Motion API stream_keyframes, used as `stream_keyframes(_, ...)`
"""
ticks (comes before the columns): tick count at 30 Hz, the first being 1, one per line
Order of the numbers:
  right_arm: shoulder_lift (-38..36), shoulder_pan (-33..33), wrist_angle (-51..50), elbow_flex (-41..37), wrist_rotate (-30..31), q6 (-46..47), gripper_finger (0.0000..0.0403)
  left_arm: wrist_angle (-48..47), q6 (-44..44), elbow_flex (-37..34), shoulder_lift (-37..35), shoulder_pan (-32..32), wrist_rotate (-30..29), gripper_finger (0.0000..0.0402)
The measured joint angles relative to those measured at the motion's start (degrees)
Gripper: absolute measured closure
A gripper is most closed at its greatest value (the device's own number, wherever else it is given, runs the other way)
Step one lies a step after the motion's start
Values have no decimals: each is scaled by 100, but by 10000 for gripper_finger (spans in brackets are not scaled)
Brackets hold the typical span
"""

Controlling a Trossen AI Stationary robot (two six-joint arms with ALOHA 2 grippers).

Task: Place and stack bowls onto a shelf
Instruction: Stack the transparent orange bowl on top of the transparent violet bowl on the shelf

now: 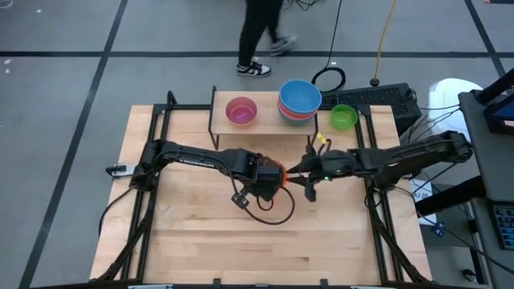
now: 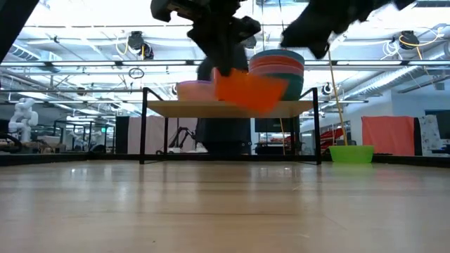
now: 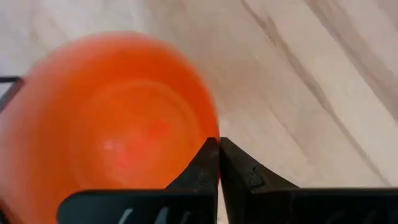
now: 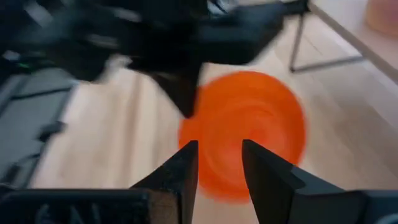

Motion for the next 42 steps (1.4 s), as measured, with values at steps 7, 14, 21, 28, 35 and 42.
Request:
stream_keyframes(7, -964, 135, -75, 0, -291, -166, 290, 26, -904, 0, -388, -24, -427, 401)
stream_keyframes(14, -1570, 389, -180, 0, -228, -606, 298, 40, -1931, 2, -1170, -13, -961, 402)
stream_keyframes(21, -1775, 497, -181, -2, -205, -932, 298, 114, -2917, 9, -1913, 351, -2016, 401)
stream_keyframes(28, -1757, 509, -183, -2, -190, -940, 298, 141, -3687, 11, -2021, 1365, -1689, 401)
stream_keyframes(35, -1753, 509, -185, -4, -186, -926, 298, 258, -3528, 11, -1993, 2289, -936, 401)
stream_keyframes(42, -1753, 509, -182, -4, -183, -936, 298, 280, -3272, 13, -1860, 2864, -194, 401)
